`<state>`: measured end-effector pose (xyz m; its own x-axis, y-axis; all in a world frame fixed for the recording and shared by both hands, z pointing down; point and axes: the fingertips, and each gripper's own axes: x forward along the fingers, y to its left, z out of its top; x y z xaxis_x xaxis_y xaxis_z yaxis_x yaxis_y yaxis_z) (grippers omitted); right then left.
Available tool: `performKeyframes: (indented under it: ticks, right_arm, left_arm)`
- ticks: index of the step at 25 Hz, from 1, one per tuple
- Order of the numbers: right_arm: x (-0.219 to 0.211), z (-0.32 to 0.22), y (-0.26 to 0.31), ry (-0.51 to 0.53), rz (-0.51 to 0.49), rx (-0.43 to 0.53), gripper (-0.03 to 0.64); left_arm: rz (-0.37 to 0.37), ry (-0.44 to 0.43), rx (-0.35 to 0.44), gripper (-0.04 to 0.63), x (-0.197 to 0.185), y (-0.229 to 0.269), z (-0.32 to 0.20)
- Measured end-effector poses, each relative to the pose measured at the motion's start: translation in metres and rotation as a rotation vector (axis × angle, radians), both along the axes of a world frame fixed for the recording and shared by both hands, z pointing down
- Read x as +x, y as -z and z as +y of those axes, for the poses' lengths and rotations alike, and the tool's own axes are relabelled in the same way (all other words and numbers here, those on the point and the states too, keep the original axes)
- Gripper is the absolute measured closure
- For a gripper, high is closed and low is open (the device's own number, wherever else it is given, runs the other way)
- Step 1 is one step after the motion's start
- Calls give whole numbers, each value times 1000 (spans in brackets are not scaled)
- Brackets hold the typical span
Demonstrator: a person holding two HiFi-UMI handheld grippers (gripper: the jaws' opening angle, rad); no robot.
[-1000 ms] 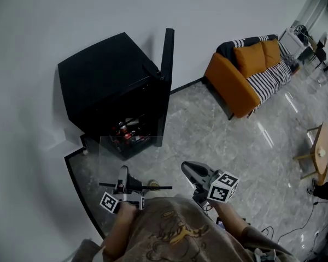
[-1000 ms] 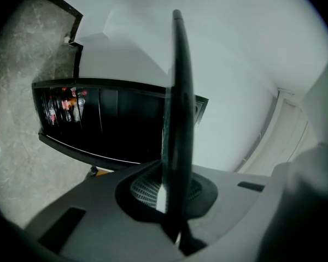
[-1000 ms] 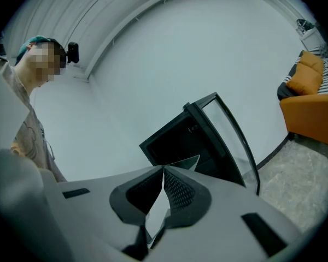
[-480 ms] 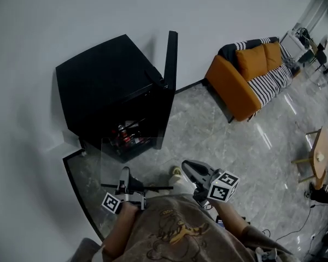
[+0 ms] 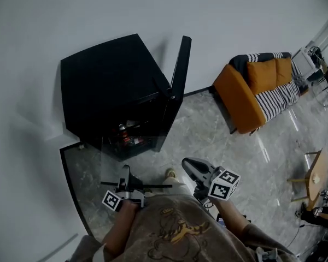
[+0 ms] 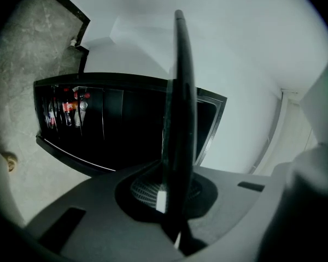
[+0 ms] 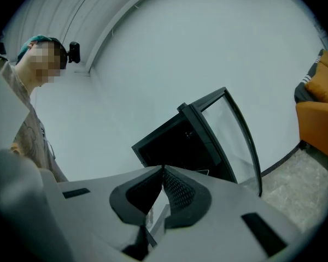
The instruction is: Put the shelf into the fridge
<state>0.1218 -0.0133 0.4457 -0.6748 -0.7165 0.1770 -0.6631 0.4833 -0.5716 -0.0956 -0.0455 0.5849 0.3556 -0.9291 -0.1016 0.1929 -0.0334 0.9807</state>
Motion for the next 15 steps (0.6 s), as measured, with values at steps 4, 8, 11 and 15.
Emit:
performKeyframes:
  ticks: [4,8,11,15]
  right_arm:
    - [-1,-10,-2,40,1,-9,594]
    - [1,-18,-2,84,13,-7,594]
    - [2,-24,-2,115,26,-7,594]
    - [3,-31,-6,150,34,-14,594]
  left_arm:
    - [-10,27,-11,580,2,-8,-4]
    - [-8,56,-8,580,4,-11,-9]
    - [-4,80,-8,580,6,-16,-13]
    - [-4,109,-10,580,9,-24,-17]
